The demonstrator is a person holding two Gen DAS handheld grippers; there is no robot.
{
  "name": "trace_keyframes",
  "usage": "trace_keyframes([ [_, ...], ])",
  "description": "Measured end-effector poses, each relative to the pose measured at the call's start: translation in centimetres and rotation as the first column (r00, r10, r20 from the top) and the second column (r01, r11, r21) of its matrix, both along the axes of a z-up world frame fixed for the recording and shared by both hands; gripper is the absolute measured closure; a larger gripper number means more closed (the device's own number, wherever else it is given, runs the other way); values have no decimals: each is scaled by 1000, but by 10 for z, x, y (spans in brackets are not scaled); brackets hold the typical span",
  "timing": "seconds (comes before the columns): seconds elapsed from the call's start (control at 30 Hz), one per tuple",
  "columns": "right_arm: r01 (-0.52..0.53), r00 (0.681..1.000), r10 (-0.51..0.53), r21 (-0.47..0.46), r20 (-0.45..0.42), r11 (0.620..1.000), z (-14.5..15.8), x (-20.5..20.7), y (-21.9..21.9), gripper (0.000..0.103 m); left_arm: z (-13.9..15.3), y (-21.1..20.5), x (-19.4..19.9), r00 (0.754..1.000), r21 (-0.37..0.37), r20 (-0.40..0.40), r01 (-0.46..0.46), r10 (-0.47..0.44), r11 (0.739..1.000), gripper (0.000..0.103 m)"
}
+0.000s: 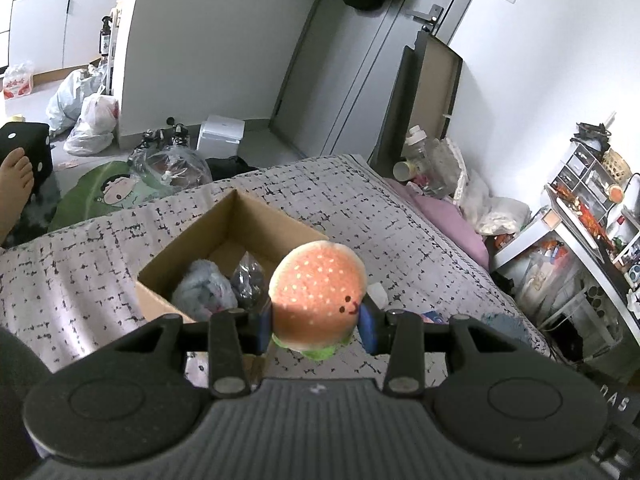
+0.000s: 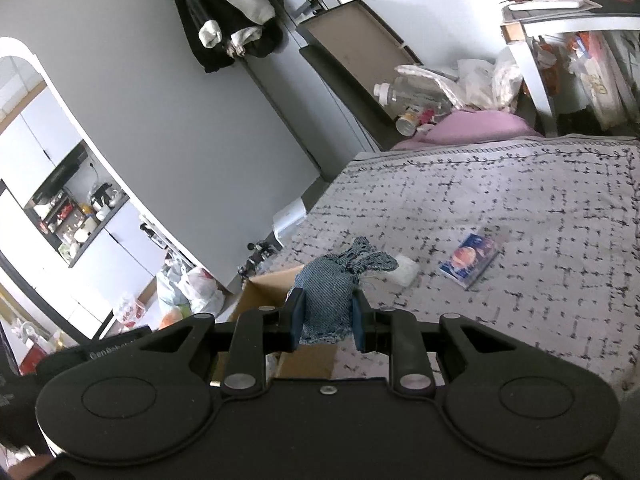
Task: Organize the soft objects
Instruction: 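Lift the burger with the left gripper while the right gripper carries the cloth over the box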
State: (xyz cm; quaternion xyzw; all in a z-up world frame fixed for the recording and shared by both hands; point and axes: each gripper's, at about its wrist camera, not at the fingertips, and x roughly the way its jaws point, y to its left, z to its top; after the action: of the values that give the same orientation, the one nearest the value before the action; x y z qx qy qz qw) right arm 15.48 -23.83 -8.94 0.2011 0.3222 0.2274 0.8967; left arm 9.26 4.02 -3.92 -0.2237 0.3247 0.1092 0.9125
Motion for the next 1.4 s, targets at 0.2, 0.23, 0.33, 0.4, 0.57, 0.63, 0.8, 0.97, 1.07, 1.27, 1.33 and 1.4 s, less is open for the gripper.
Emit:
trace_keyframes([
  [0.2,1,1000,-1,17,10,1000,6,9,16,79,0,14,9,1000,0,-18,6,-6,1000,62],
  [0.23,0,1000,0,19,11,1000,7,10,18,79,0,15,10,1000,0,-19,6,-6,1000,62],
  [0.33,-5,1000,5,22,12,1000,8,14,25,79,-1,22,15,1000,-1,-27,8,-8,1000,62],
  [0.4,-6,1000,5,23,10,1000,8,17,30,79,-2,25,18,999,-2,-32,10,-10,1000,62],
  [0.57,-7,1000,7,25,-3,1000,6,25,41,79,-5,35,26,999,-6,-51,9,-9,1000,62],
  [0.63,-8,1000,8,24,-7,1000,6,28,45,79,-5,39,30,998,-6,-57,9,-9,1000,62],
  [0.8,-12,1000,13,23,-18,1000,4,36,56,79,-8,51,39,997,-10,-75,-2,1,1000,62],
  [0.97,-19,1000,19,21,-24,1000,4,44,66,79,-11,59,48,996,-13,-85,-5,4,1000,62],
  [1.07,-22,999,23,20,-27,1000,3,49,72,79,-15,62,54,996,-19,-95,-6,4,1000,62],
  [1.27,-27,999,27,12,-42,1000,0,57,82,79,-22,70,64,993,-30,-115,-5,1,1000,62],
  [1.33,-28,998,29,10,-51,1000,-2,60,86,79,-25,73,68,993,-35,-121,-5,1,999,62],
  [1.4,-31,998,31,3,-60,1000,-5,64,91,79,-28,77,70,992,-41,-126,-7,2,999,62],
])
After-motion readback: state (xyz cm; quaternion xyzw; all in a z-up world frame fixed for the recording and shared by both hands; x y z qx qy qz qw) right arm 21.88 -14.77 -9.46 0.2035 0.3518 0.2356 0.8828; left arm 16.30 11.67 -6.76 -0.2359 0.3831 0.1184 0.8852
